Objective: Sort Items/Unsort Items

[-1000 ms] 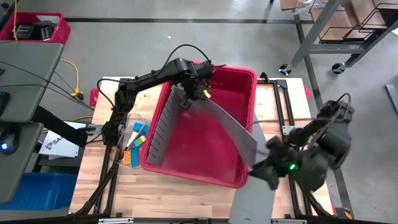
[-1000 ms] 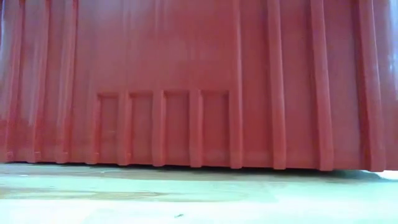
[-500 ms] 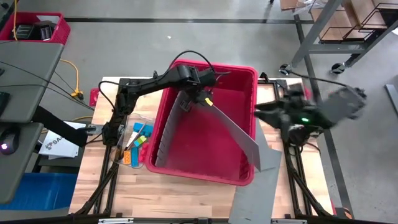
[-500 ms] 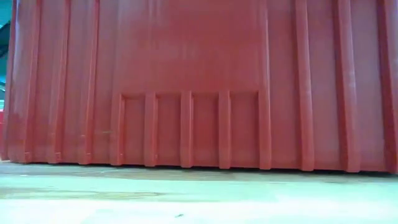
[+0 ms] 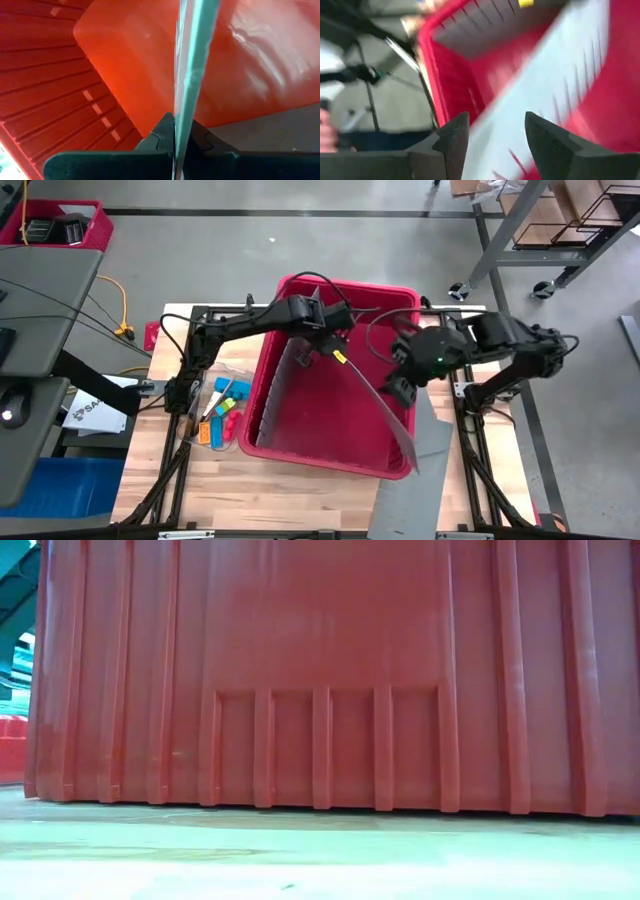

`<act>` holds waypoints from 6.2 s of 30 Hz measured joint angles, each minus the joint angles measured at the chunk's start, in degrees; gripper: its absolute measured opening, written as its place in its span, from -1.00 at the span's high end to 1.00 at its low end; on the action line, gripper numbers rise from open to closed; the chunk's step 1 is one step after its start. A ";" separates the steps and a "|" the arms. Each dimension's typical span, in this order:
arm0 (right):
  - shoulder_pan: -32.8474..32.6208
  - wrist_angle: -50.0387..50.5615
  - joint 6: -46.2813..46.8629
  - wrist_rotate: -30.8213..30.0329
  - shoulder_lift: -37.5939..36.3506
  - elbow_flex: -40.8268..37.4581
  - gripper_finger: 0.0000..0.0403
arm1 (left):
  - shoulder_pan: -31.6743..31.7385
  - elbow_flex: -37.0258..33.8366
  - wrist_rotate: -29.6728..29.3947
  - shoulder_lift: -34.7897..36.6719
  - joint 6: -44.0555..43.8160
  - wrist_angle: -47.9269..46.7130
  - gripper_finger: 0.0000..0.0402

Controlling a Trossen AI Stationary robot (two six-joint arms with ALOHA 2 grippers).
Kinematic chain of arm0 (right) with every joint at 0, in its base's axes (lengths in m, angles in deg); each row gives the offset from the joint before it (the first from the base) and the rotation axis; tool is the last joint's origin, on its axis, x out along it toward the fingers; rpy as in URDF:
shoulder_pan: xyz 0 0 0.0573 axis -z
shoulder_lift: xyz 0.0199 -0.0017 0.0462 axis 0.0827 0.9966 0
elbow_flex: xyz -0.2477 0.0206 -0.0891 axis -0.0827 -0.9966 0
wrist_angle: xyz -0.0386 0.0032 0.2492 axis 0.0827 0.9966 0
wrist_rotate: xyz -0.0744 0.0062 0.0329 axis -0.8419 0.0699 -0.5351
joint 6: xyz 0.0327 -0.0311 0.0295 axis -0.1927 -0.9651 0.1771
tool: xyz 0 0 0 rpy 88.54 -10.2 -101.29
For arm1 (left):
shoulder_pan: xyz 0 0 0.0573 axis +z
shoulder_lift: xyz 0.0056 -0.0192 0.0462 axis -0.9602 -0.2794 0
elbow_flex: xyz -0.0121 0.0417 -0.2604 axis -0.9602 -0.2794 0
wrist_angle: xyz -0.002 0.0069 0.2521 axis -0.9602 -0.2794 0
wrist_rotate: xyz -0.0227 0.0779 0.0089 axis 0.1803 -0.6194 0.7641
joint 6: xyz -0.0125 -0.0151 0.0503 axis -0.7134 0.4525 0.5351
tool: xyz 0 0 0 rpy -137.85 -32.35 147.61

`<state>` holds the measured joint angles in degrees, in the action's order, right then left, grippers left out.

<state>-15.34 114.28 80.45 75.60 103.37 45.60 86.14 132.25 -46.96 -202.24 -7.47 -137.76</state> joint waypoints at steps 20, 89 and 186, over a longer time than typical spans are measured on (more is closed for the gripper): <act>0.33 -0.91 1.77 2.87 4.63 4.12 0.28 | 0.49 0.09 -0.16 0.00 -0.24 3.96 1.00; -17.19 6.05 46.43 -42.51 8.18 3.85 1.00 | 6.75 5.14 20.43 5.53 15.42 16.28 0.97; -13.41 13.01 17.96 -48.73 7.58 16.85 1.00 | 20.04 5.25 19.53 17.94 -70.90 -3.01 -0.04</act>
<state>-28.75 127.29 98.41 26.87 110.95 62.45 106.18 137.50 -27.43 -184.30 -78.38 -140.77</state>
